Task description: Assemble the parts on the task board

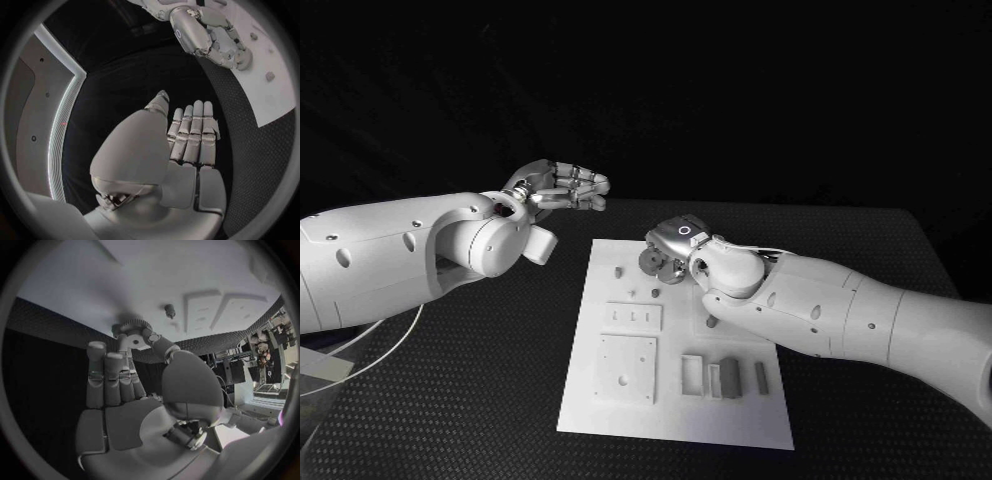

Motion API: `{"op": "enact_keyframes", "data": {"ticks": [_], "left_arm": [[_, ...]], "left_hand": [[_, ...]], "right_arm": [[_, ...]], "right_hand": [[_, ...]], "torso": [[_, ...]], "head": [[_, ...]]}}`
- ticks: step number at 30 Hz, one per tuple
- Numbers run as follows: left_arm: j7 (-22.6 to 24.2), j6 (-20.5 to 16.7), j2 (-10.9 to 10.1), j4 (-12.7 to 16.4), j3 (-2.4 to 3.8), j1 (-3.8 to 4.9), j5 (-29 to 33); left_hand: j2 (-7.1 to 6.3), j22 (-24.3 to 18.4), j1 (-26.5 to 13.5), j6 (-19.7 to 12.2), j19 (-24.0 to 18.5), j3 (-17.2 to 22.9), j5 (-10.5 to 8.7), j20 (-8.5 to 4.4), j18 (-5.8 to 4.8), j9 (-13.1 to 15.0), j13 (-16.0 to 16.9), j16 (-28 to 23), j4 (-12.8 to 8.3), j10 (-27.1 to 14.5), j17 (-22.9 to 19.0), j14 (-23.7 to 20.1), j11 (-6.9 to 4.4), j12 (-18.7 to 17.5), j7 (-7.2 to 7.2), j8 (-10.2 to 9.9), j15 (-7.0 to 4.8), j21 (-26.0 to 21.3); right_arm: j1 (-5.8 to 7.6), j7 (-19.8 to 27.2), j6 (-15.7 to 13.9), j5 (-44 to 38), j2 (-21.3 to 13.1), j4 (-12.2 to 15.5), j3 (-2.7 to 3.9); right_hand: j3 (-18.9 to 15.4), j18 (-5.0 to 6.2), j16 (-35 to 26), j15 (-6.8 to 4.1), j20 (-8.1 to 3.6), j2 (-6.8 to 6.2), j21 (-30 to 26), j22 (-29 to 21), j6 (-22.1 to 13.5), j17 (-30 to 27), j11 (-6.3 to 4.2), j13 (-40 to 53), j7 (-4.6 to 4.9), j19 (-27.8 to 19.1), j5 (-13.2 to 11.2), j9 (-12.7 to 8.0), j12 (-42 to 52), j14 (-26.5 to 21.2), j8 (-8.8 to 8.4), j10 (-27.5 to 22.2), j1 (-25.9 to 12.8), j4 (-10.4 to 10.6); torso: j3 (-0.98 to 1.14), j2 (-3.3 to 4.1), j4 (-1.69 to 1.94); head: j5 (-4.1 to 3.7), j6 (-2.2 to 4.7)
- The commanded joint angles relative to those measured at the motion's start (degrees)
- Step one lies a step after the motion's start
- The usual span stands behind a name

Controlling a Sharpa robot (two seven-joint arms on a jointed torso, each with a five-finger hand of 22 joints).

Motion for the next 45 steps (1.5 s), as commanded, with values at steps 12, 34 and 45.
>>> {"op": "enact_keyframes", "data": {"ticks": [12, 34, 45], "left_arm": [[0.45, 0.33, -0.09, 0.25, 0.06, 0.18, -0.18], [0.43, 0.31, -0.09, 0.26, 0.06, 0.21, -0.19], [0.40, 0.38, -0.08, 0.21, 0.06, 0.22, -0.19]], "left_hand": [[-0.15, -0.08, -0.28, -0.20, -0.31, 0.14, -0.27, 0.06, -0.42, -0.07, -0.09, -0.32, -0.13, 0.05, 0.13, -0.03, 0.14, -0.34, 1.41, -0.28, -0.03, -0.33], [-0.16, -0.08, -0.28, -0.20, -0.29, 0.14, -0.27, 0.06, -0.42, -0.08, -0.09, -0.36, -0.13, 0.06, 0.16, -0.01, 0.14, -0.37, 1.41, -0.28, -0.03, -0.34], [-0.16, -0.08, -0.28, -0.20, -0.29, 0.14, -0.26, 0.06, -0.42, -0.08, -0.09, -0.38, -0.12, 0.06, 0.18, 0.00, 0.15, -0.38, 1.41, -0.28, -0.03, -0.35]], "right_arm": [[-0.66, 1.24, 2.84, 0.45, -0.06, 0.48, -0.67], [-0.66, 0.89, 2.05, 0.87, 0.10, -0.62, -0.74], [-0.66, 0.69, 0.22, 1.25, -0.12, -0.38, -0.73]], "right_hand": [[-0.43, 4.77, -0.06, 0.05, -0.12, -0.22, -0.15, 1.12, 0.53, 0.10, -0.11, -0.04, 0.09, -0.17, 0.24, 0.11, -0.44, 0.05, 0.29, 0.52, -0.24, 0.23], [-0.28, 4.77, -0.17, 0.16, -0.12, -0.73, -0.26, 1.08, -1.12, 0.10, 0.03, 0.01, 0.30, -0.40, 0.24, -0.29, -0.92, -0.21, -0.62, 0.44, -0.32, 0.71], [0.02, 4.77, -0.33, -0.01, -0.15, -1.96, -0.49, 1.03, -5.51, 0.10, -0.17, 0.17, -0.29, -0.59, 0.24, -1.22, -1.48, -0.50, -2.56, 0.39, -0.25, 1.82]], "torso": [[0.01, 0.02, 0.01], [0.02, 0.02, 0.05], [0.01, 0.01, 0.03]], "head": [[-0.06, -0.13], [-0.08, 0.03], [-0.05, 0.03]]}}
